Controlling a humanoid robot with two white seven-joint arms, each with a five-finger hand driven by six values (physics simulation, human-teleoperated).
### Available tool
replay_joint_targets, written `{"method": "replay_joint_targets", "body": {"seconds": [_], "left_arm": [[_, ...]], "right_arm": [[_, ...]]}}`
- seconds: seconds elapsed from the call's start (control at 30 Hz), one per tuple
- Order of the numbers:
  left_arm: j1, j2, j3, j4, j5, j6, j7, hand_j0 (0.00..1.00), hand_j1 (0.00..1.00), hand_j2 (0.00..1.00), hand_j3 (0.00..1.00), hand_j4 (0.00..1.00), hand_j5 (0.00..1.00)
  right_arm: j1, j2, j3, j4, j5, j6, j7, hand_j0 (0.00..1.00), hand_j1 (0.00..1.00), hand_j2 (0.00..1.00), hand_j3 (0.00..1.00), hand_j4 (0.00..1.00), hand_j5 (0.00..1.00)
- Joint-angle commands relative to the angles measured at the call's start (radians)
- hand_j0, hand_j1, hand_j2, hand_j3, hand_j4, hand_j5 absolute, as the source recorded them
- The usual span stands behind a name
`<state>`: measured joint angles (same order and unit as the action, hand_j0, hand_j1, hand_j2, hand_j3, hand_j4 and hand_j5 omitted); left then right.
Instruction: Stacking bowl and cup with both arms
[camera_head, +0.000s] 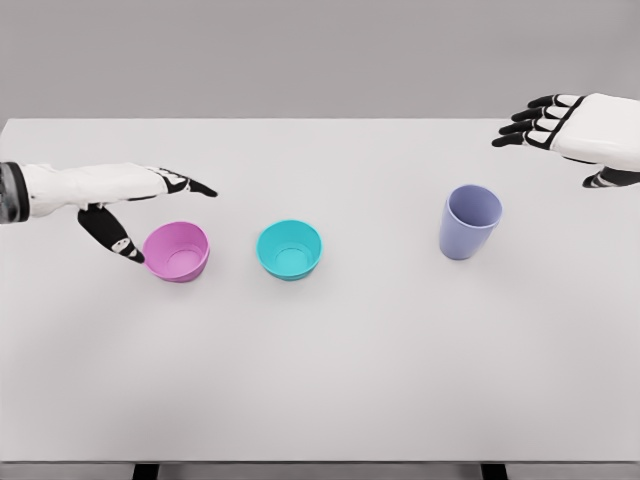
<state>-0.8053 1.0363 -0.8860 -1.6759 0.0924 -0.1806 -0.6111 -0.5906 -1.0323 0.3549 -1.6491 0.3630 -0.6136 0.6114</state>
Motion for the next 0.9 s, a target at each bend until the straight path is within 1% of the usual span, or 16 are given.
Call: {"method": "replay_joint_targets", "body": {"seconds": [0.0, 0.13, 0.23, 0.27, 0.47, 0.53, 0.77, 0.8, 0.87], "left_arm": [[0.000, -0.001, -0.008, -0.008, -0.019, 0.082, 0.000, 1.00, 1.00, 1.00, 1.00, 1.00, 1.00], [0.006, -0.008, -0.010, -0.008, -0.062, 0.096, 0.000, 1.00, 1.00, 1.00, 1.00, 1.00, 1.00], [0.021, -0.012, -0.014, -0.010, -0.065, 0.138, 0.000, 1.00, 1.00, 1.00, 1.00, 1.00, 1.00], [0.018, -0.010, -0.030, -0.010, -0.069, 0.139, 0.000, 1.00, 1.00, 1.00, 1.00, 1.00, 1.00], [0.018, -0.021, -0.044, -0.013, -0.072, 0.139, 0.000, 1.00, 1.00, 1.00, 1.00, 1.00, 1.00], [0.017, -0.030, -0.044, -0.011, -0.094, 0.141, 0.000, 1.00, 1.00, 1.00, 1.00, 1.00, 1.00], [0.021, -0.044, -0.054, -0.008, -0.103, 0.153, 0.000, 1.00, 1.00, 1.00, 1.00, 1.00, 1.00], [0.023, -0.057, -0.056, -0.007, -0.105, 0.165, 0.000, 1.00, 1.00, 1.00, 1.00, 1.00, 1.00], [0.025, -0.065, -0.060, -0.005, -0.129, 0.176, 0.000, 1.00, 1.00, 1.00, 1.00, 1.00, 1.00]], "right_arm": [[0.000, -0.005, -0.001, 0.000, -0.004, 0.003, 0.000, 1.00, 1.00, 1.00, 1.00, 1.00, 1.00], [0.000, -0.003, -0.001, 0.000, -0.004, 0.003, 0.000, 1.00, 1.00, 1.00, 1.00, 1.00, 1.00], [0.000, -0.006, -0.001, 0.000, -0.004, 0.003, 0.000, 1.00, 1.00, 1.00, 1.00, 1.00, 1.00], [0.000, -0.006, 0.001, 0.000, -0.004, 0.003, 0.000, 1.00, 1.00, 1.00, 1.00, 1.00, 1.00], [0.000, -0.008, 0.001, 0.000, -0.004, 0.003, 0.000, 1.00, 1.00, 1.00, 1.00, 1.00, 1.00], [0.000, -0.006, 0.001, 0.000, -0.004, 0.003, 0.000, 1.00, 1.00, 1.00, 1.00, 1.00, 1.00], [0.000, -0.008, 0.001, 0.000, -0.004, 0.003, 0.000, 1.00, 1.00, 1.00, 1.00, 1.00, 1.00], [0.002, -0.008, 0.001, 0.000, -0.004, 0.003, 0.000, 1.00, 1.00, 1.00, 1.00, 1.00, 1.00], [0.002, -0.008, 0.001, 0.000, -0.004, 0.003, 0.000, 1.00, 1.00, 1.00, 1.00, 1.00, 1.00]]}}
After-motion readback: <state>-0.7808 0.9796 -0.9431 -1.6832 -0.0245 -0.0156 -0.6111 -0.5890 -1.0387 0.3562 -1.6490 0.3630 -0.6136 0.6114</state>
